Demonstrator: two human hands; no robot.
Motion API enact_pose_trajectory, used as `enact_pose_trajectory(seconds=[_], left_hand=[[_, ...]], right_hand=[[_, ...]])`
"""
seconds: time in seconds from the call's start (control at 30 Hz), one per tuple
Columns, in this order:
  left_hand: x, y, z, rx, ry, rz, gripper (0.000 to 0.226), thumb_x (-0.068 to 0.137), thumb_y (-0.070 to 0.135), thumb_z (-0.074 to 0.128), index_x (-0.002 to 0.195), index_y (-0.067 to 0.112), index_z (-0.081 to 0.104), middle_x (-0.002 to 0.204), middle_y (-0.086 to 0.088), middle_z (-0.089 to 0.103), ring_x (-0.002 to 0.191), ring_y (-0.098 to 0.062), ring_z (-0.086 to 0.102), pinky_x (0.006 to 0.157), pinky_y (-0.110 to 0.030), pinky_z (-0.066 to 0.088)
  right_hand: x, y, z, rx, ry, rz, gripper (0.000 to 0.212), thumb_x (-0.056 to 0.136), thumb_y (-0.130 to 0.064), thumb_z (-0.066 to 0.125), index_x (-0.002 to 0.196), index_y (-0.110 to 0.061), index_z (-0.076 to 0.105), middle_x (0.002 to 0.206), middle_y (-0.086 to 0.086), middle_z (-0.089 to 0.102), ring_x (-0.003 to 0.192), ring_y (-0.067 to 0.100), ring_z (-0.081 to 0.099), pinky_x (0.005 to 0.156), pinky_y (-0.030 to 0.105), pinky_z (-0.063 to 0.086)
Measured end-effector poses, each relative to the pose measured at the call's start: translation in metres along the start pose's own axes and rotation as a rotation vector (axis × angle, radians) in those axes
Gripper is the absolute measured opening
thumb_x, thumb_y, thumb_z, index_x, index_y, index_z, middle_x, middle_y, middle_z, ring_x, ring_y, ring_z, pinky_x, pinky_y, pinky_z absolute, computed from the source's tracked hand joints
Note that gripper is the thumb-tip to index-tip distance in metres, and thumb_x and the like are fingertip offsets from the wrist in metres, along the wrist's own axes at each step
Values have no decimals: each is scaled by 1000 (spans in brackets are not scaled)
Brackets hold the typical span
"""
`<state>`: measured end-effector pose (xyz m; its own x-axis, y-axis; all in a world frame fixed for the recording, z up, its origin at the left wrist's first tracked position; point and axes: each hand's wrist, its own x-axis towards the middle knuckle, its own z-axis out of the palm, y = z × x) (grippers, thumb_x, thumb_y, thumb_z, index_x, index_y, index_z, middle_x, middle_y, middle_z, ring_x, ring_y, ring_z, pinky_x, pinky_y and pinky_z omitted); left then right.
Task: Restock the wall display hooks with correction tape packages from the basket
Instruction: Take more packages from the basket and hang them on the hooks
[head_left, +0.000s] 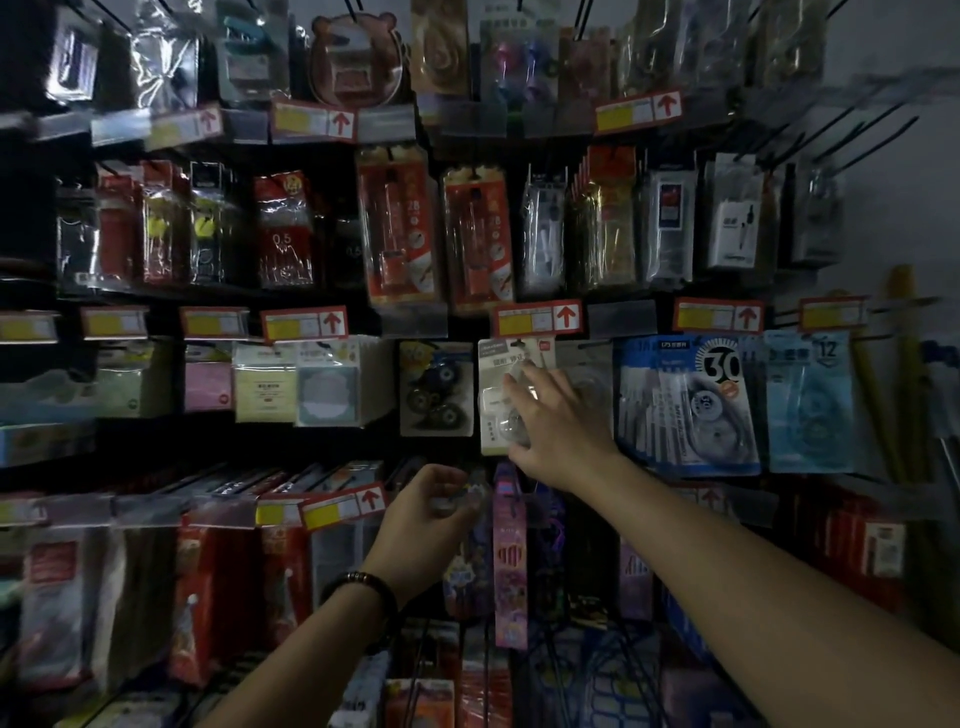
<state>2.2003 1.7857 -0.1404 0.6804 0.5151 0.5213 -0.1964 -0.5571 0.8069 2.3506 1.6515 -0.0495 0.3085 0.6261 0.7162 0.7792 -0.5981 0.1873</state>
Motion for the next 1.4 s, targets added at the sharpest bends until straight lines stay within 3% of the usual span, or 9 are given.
enact_pose_trajectory(seconds=[0.2,0.4,0.63,0.73,0.87,0.97,1.07,1.17,1.4], left_hand=[[-19,-6,1,112,-64,42,17,98,22,73,111,29,63,114,4,67,81,2,69,62,-12,50],[-70,-25,-12,257,-165,29,16,100,26,69,115,30,63,117,10,68,99,-4,70,84,-26,61],[-185,-115,-17,411,-300,-101,11,100,24,69,105,33,68,100,14,74,89,1,71,71,-19,58],[-244,-165,-11,512,-413,-202,10,98,27,69,107,31,69,102,14,74,86,-2,72,72,-24,59],[-314,-241,2,661,-566,-379,12,91,52,64,103,51,67,104,22,73,87,-2,71,79,-31,61],[-360,-276,21,642,-671,-512,15,101,35,63,107,24,73,106,4,74,92,-15,70,83,-33,58],[-395,-318,39,638,-731,-603,20,98,28,64,116,21,72,113,-3,75,103,-24,71,83,-29,53],[-419,-356,57,639,-805,-688,22,97,28,69,117,21,72,120,-1,73,112,-21,68,87,-25,48],[-449,-411,96,604,-924,-916,26,99,37,66,124,31,63,138,1,62,124,-18,61,110,-44,52]], right_hand=[[10,-4,10,44,-33,33,81,89,-20,71,158,-17,29,167,11,19,152,33,22,107,54,48],[-32,-19,8,178,-22,63,71,99,-32,60,160,-20,28,168,9,22,151,32,28,112,50,44],[-175,-53,68,394,136,-71,37,91,-27,64,124,-12,64,117,4,59,111,25,55,87,42,54],[-255,-81,108,500,-32,-46,27,92,-27,65,115,-15,64,109,2,58,104,24,57,80,41,53],[-363,-119,178,632,-372,49,20,93,-26,58,110,-18,64,104,1,60,98,24,60,78,38,52],[-448,-142,227,740,-659,141,18,95,-22,55,112,-21,63,111,0,65,102,20,62,82,33,51],[-533,-164,272,813,-923,315,19,93,-15,66,108,-25,67,104,-9,67,95,9,65,79,25,53],[-608,-180,317,822,-1101,438,21,87,-18,69,100,-34,64,94,-7,71,87,11,68,75,37,57],[-698,-193,398,692,-1373,617,33,89,-30,73,121,-25,64,119,-2,67,113,22,65,94,32,53]])
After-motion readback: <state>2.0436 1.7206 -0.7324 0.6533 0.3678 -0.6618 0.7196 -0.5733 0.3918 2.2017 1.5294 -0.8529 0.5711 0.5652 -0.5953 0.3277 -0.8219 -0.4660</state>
